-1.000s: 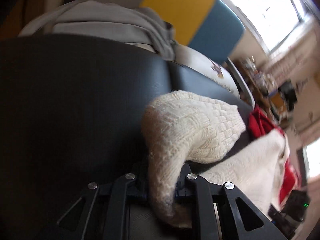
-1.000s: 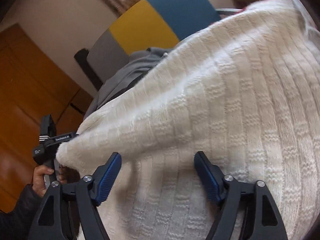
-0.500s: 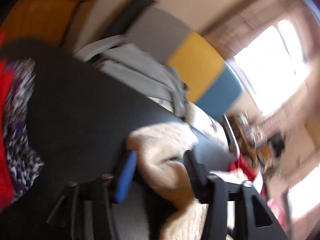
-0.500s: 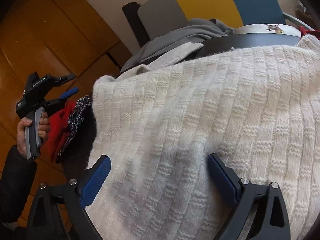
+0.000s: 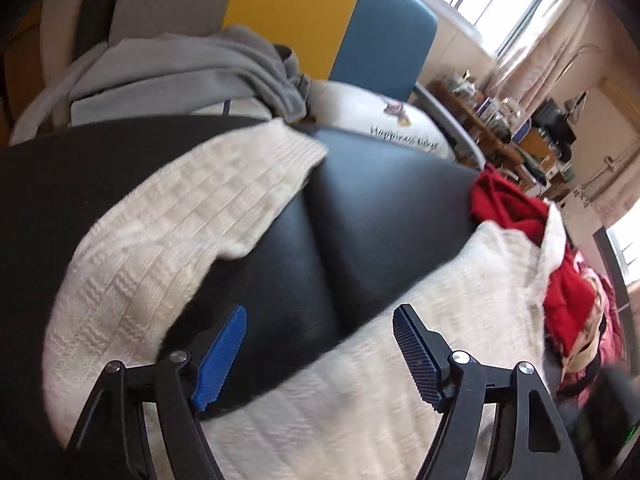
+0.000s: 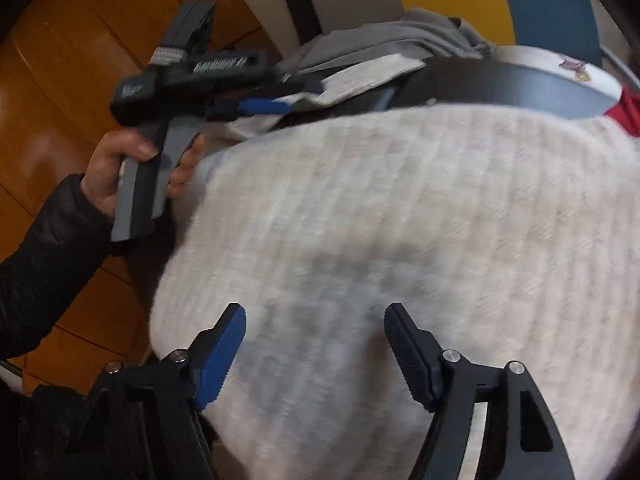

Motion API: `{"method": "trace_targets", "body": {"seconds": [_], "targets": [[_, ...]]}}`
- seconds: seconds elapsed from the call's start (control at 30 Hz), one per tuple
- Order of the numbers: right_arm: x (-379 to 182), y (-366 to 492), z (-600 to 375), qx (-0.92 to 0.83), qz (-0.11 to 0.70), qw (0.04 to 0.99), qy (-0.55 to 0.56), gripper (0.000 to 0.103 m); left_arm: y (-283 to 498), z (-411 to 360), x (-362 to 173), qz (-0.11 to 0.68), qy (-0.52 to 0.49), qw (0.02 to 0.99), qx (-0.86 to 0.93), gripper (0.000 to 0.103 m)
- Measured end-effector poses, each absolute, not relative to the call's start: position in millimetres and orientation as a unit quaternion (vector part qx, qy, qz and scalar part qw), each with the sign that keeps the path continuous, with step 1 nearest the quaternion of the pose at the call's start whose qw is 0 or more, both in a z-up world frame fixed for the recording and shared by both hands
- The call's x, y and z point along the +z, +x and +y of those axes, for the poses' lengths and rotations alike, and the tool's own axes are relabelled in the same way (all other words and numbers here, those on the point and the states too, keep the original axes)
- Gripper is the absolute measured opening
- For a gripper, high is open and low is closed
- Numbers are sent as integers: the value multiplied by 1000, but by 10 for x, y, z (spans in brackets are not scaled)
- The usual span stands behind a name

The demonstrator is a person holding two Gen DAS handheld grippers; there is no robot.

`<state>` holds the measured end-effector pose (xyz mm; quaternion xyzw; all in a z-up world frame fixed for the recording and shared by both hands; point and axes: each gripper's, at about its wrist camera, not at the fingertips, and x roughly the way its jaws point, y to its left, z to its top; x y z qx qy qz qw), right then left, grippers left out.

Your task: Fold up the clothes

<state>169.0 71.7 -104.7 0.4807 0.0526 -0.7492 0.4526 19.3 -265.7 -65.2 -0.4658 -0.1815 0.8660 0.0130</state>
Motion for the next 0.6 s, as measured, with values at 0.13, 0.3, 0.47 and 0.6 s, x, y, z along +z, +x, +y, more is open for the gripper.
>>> {"method": "trace_targets", "body": {"seconds": [0.13,0.3,0.47,0.6], "targets": [[-780,862,1018,-796,64,396,453,74,350,-2659,-807,-113,-500,41,858,78],[-918,-39,792,-777,163,354,494,77,389,-2589,-986,-50,-532,68,842,82],[-1255,-396,506,-732,243,351,532,92,390,-2579,-963,-68,-529,74,843,60],[-1343,-482,436,-715,239,342,561,90,369,-2577,-877,-99,-512,67,851,15]]}}
